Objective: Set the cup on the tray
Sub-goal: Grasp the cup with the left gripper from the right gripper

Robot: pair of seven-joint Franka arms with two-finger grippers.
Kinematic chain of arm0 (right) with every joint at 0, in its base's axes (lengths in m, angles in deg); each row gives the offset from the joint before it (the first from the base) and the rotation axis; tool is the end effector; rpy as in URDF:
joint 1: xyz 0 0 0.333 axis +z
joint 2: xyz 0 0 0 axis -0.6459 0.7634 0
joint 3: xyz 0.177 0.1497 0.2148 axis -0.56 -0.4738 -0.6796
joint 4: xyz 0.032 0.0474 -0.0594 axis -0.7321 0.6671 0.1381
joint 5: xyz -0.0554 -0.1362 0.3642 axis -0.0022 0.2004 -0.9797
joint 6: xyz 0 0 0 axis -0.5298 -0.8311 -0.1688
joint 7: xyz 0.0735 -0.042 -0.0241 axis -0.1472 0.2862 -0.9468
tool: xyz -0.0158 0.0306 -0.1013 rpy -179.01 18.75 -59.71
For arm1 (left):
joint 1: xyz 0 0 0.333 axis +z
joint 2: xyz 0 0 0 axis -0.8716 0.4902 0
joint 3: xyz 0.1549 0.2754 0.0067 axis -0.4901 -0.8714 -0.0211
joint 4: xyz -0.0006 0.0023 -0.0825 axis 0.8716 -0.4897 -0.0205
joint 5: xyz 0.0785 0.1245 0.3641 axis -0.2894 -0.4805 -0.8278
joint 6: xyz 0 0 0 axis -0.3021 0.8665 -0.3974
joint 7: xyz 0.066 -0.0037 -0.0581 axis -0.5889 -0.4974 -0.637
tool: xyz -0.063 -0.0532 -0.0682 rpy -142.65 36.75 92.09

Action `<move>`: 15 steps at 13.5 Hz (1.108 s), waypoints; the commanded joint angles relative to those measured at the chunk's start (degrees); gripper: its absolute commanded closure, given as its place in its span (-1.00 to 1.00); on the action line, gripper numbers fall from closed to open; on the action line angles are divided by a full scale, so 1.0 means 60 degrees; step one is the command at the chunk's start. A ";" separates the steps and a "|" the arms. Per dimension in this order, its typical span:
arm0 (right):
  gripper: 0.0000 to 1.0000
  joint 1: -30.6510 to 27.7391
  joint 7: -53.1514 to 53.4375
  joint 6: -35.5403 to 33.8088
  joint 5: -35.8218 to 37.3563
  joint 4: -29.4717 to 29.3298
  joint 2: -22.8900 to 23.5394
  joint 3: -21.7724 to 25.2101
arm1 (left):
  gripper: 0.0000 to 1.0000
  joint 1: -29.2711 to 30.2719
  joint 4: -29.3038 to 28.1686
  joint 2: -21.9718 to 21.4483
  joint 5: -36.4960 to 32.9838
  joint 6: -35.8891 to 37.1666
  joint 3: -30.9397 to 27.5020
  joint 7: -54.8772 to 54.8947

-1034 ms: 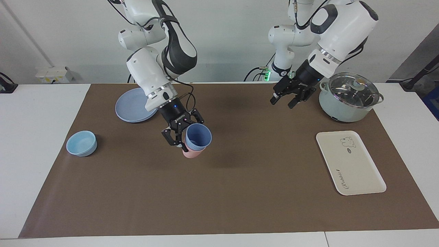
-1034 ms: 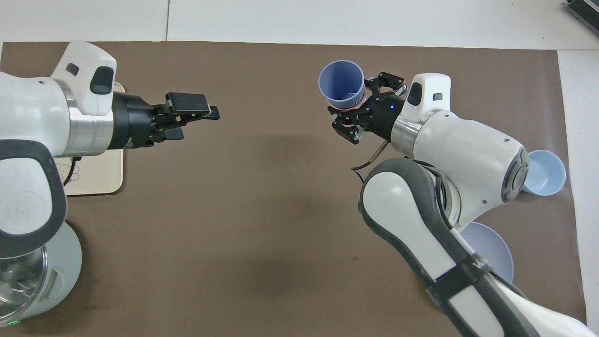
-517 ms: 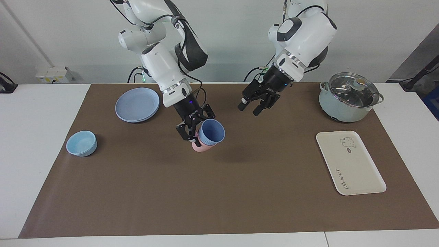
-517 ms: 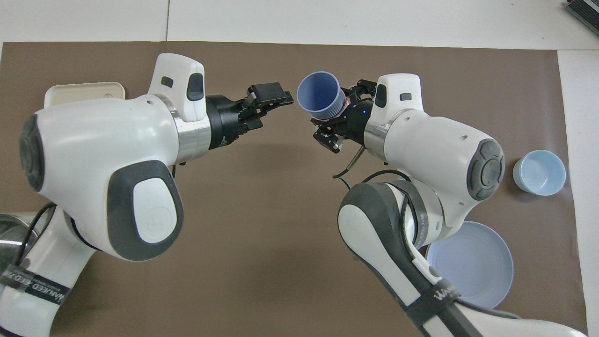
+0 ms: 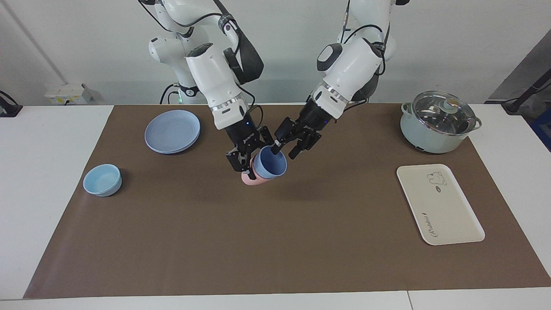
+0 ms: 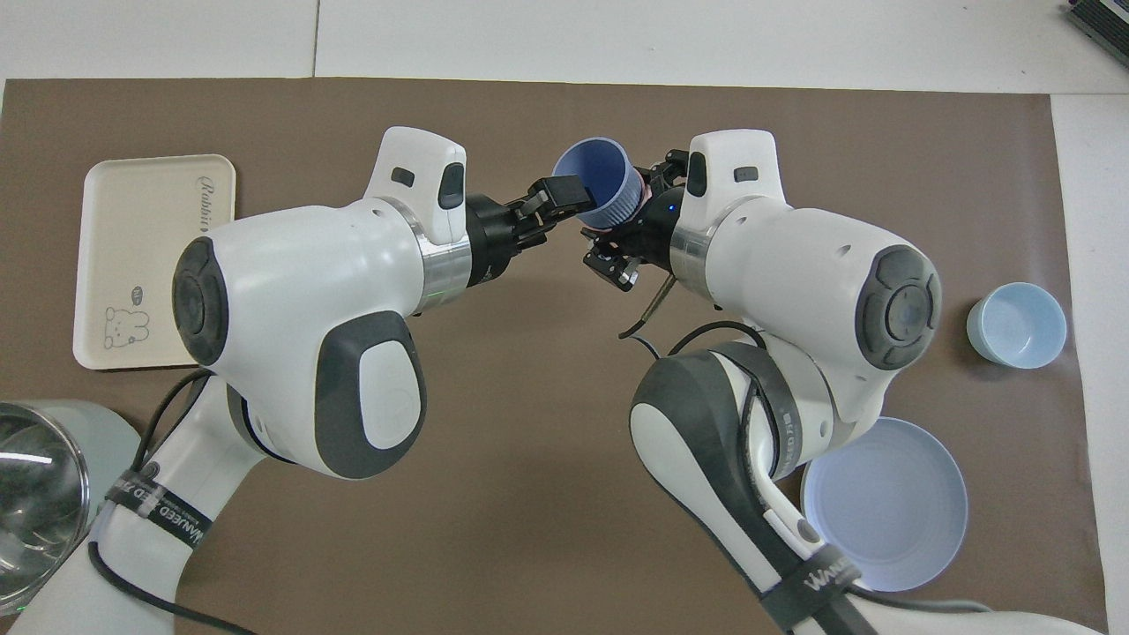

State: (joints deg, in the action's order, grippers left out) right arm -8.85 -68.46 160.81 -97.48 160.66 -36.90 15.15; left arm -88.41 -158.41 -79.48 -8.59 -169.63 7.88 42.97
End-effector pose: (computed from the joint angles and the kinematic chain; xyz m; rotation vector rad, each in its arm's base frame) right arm 0.5828 0.2924 0.4986 -2.5335 -1.2853 -0.9260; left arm 0.5460 -0.3538 0.5189 2.3264 0.4183 0.3032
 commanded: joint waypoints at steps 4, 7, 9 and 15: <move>1.00 -0.0031 0.0380 -0.0112 0.0362 -0.0103 -0.0030 0.0016 | 1.00 -0.0265 0.0192 0.0103 0.0085 0.0001 -0.0165 0.0057; 1.00 -0.0046 0.0322 -0.0068 0.0377 -0.0059 -0.0030 0.0016 | 1.00 -0.0149 0.0717 0.0233 0.0085 0.0262 -0.0194 -0.0045; 1.00 -0.0046 0.0321 0.0005 0.0377 -0.0030 -0.0030 0.0016 | 1.00 0.0041 0.1623 0.0468 0.0070 0.1488 -0.0311 -0.0104; 1.00 -0.0046 0.0336 0.0050 0.0376 0.0014 -0.0044 0.0016 | 1.00 0.0833 0.2815 0.0484 -0.0940 0.3385 -0.0384 -0.0441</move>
State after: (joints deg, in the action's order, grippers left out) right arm -9.02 -68.46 161.01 -96.58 160.21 -36.76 15.65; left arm -84.01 -143.77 -77.37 -12.80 -150.84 5.45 41.66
